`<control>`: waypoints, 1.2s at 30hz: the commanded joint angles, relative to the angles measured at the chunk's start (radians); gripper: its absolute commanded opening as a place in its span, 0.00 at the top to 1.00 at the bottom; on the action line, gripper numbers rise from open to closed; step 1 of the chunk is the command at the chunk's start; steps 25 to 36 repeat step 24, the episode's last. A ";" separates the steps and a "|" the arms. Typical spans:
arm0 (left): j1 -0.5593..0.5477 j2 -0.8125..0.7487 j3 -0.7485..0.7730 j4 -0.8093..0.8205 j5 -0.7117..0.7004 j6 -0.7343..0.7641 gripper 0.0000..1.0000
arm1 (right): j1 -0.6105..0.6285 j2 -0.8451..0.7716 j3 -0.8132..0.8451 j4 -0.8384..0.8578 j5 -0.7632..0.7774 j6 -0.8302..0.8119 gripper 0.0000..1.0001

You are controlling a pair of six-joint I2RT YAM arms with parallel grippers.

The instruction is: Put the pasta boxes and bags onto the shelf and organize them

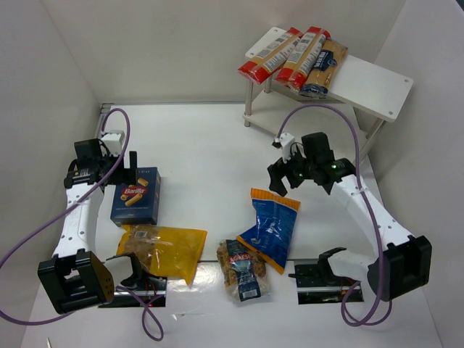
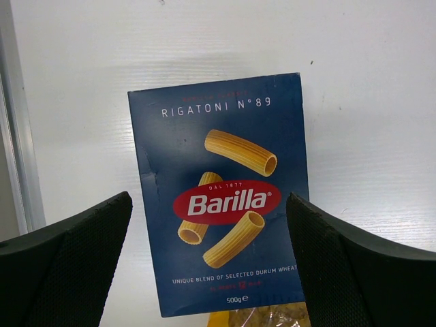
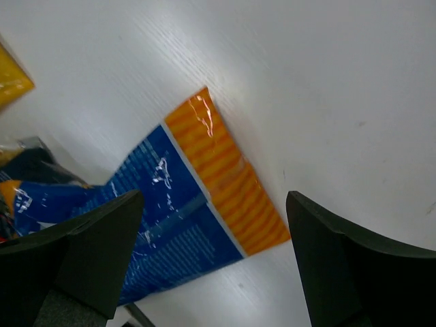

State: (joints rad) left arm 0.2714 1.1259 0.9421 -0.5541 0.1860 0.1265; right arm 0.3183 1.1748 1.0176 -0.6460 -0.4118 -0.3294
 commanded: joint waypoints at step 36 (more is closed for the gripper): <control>-0.005 -0.040 0.000 0.000 0.015 -0.021 0.01 | -0.246 -0.144 -0.091 0.060 0.120 0.016 0.07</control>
